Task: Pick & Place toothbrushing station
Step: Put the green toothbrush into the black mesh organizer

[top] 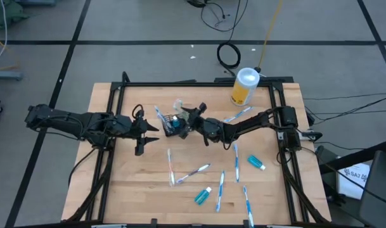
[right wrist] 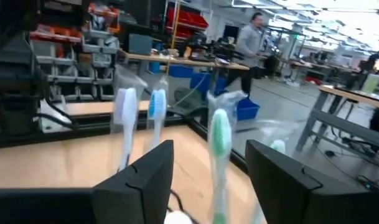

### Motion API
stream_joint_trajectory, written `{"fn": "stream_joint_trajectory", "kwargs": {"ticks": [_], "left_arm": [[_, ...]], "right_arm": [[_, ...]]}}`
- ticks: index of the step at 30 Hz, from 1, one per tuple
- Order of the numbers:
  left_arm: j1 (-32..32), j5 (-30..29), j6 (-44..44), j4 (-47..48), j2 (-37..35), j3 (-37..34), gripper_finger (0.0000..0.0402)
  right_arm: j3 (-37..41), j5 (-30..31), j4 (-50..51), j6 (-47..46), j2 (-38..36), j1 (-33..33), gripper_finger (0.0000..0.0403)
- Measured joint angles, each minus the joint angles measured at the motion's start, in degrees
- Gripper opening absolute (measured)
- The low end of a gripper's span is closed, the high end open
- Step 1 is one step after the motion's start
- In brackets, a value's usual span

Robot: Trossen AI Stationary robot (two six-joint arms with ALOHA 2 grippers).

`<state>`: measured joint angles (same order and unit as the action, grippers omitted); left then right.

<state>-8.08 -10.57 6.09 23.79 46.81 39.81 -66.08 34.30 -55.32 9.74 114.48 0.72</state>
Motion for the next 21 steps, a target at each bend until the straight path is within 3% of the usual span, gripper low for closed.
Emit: {"fn": "stream_joint_trajectory", "kwargs": {"ticks": [4, 9, 13, 21], "left_arm": [[0.0, 0.0, -0.1, 0.0, 0.0, 0.0, 0.0177], [0.0, 0.0, -0.3, 0.0, 0.0, 0.0, 0.0177], [0.0, 0.0, -1.6, 0.0, 0.0, 0.0, 0.0177], [0.0, 0.0, -1.0, -0.1, 0.0, 0.0, 0.0177]], "right_arm": [[-0.5, -3.1, 0.3, -1.7, 0.0, 2.2, 0.0211], [-1.8, -17.5, 4.9, -8.3, 0.0, 5.3, 0.0214], [-1.7, -16.7, 10.7, -11.9, 0.0, 6.1, 0.0189], [-1.7, -14.8, 9.3, -5.3, -0.1, 5.3, 0.0103]]}}
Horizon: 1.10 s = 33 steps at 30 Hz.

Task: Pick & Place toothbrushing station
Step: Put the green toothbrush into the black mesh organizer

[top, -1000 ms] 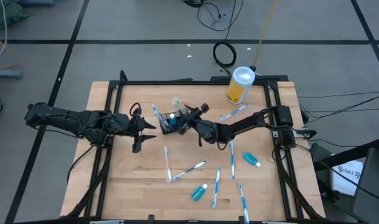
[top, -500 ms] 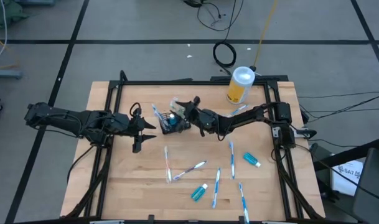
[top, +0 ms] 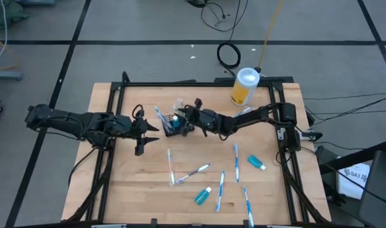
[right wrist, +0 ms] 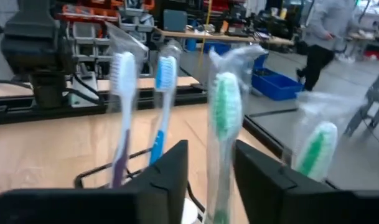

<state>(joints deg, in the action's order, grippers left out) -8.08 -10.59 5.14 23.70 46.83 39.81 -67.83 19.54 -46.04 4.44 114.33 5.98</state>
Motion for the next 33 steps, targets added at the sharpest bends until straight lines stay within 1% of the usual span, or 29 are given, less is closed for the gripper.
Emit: {"fn": "stream_joint_trajectory", "kwargs": {"ticks": [4, 7, 10, 12, 16, 18, 21, 23, 27, 33], "left_arm": [[0.0, 0.0, 0.1, 0.0, 0.0, 0.0, 0.0177], [0.0, 0.0, 0.1, 0.0, 0.0, 0.0, 0.0177], [0.0, 0.0, 0.2, 0.0, 0.0, 0.0, 0.0177], [0.0, 0.0, 0.3, 0.0, 0.0, 0.0, 0.0177], [0.0, 0.0, 1.3, 0.0, 0.0, 0.0, 0.0177], [0.0, 0.0, 1.4, 0.0, 0.0, 0.0, 0.0177], [0.0, 0.1, 1.7, 0.0, 0.0, 0.0, 0.0177], [0.0, 0.1, 2.2, 0.0, 0.0, 0.0, 0.0177], [0.0, 0.1, 2.6, 0.0, 0.0, 0.0, 0.0177], [0.0, 0.1, 2.9, 0.0, 0.0, 0.0, 0.0177]], "right_arm": [[0.0, 0.0, -0.3, 1.3, -1.9, -0.1, 0.0059], [0.3, 0.1, 1.4, 0.8, -3.6, -0.1, 0.0031], [0.3, 0.1, 3.1, 0.8, -4.9, -0.2, 0.0016], [0.3, 0.4, 3.5, 0.7, -5.7, -0.5, 0.0013], [0.3, 5.5, 3.5, -1.6, -6.3, -1.7, 0.0016], [0.3, 8.6, 3.3, -1.7, -6.4, -2.6, 0.0017], [0.3, 15.4, 3.2, -0.7, -6.5, -4.0, 0.0017], [0.3, 18.7, 2.5, -0.4, -5.9, -4.8, 0.0016], [1.5, 19.5, -0.8, -0.3, -4.9, -5.4, 0.0018], [6.4, 19.9, -4.5, -5.0, -5.0, -5.1, 0.0019]]}}
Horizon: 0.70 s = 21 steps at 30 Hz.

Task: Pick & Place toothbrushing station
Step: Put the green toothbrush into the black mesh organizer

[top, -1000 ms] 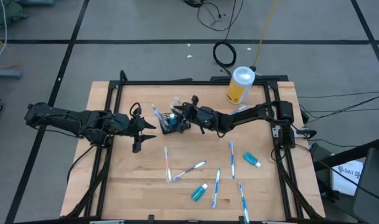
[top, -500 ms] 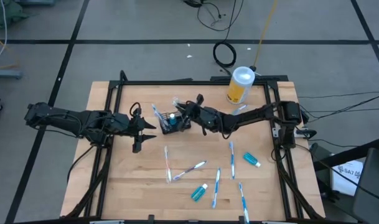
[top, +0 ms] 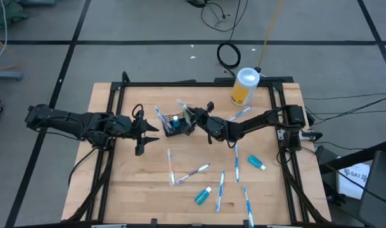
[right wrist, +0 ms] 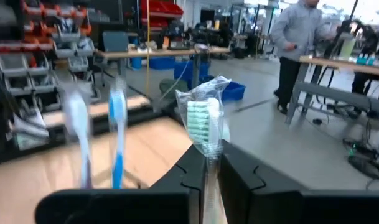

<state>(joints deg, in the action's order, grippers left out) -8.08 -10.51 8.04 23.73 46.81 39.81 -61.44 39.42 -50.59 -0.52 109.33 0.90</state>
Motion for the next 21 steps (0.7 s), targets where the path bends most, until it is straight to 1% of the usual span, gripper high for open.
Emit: {"fn": "stream_joint_trajectory", "kwargs": {"ticks": [4, 7, 15, 18, 21], "left_arm": [[0.0, 0.0, 0.0, 0.0, 0.0, 0.0, 0.0177], [0.0, 0.0, 0.0, 0.0, 0.0, 0.0, 0.0177], [0.0, 0.0, -0.2, 0.0, 0.0, 0.0, 0.0177], [0.0, 0.0, -0.2, 0.0, 0.0, 0.0, 0.0177], [0.0, 0.0, -0.1, 0.0, 0.0, 0.0, 0.0177]], "right_arm": [[4.1, -0.2, -6.6, -0.9, -0.1, 0.2, 0.0019], [7.1, -0.4, -9.6, -0.3, -0.1, 0.2, 0.0019], [10.6, -0.8, -11.3, 0.3, -0.1, 0.2, 0.0022], [10.7, -0.7, -11.1, 1.4, -0.1, 0.2, 0.0037], [10.8, -0.7, -10.6, 3.5, -0.1, 0.1, 0.0068]]}}
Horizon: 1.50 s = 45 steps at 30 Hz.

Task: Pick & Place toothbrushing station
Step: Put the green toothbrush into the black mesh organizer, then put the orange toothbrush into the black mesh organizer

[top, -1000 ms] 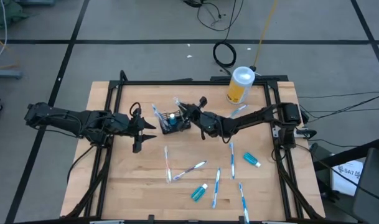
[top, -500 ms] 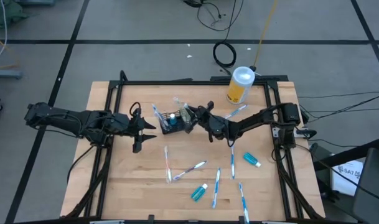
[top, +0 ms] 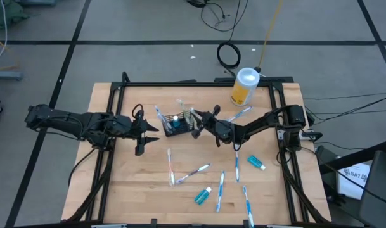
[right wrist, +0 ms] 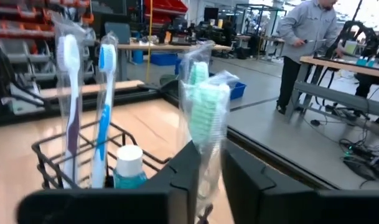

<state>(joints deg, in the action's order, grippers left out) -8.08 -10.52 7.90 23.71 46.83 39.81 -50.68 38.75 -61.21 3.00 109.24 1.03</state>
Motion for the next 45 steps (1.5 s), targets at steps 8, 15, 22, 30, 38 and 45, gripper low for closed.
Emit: {"fn": "stream_joint_trajectory", "kwargs": {"ticks": [8, 15, 22, 30, 38, 45], "left_arm": [[0.0, 0.0, 1.5, 0.0, 0.0, 0.0, 0.0177], [0.0, 0.0, 1.9, 0.0, 0.0, 0.0, 0.0177], [0.0, 0.0, 7.8, -0.3, 0.2, 0.0, 0.0177], [-6.7, -7.3, 22.1, -3.0, 8.4, 0.0, 0.0177], [-15.0, -10.5, 43.5, -9.5, 21.2, 0.0, 0.0177], [-19.9, -16.4, 61.5, -9.6, 34.5, 0.0, 0.0177]], "right_arm": [[0.0, 0.2, 0.7, 1.4, -1.4, -0.2, 0.0160], [0.0, 0.2, 11.4, 6.1, -9.4, -2.6, 0.0200], [0.0, -0.2, 41.1, -2.0, -21.1, -3.9, 0.0207], [0.0, -4.8, 58.9, -11.2, -26.3, -4.1, 0.0202], [0.0, -6.0, 59.6, -7.5, -26.3, -3.9, 0.0203], [0.0, -5.9, 58.6, -3.6, -26.3, -2.4, 0.0201]]}}
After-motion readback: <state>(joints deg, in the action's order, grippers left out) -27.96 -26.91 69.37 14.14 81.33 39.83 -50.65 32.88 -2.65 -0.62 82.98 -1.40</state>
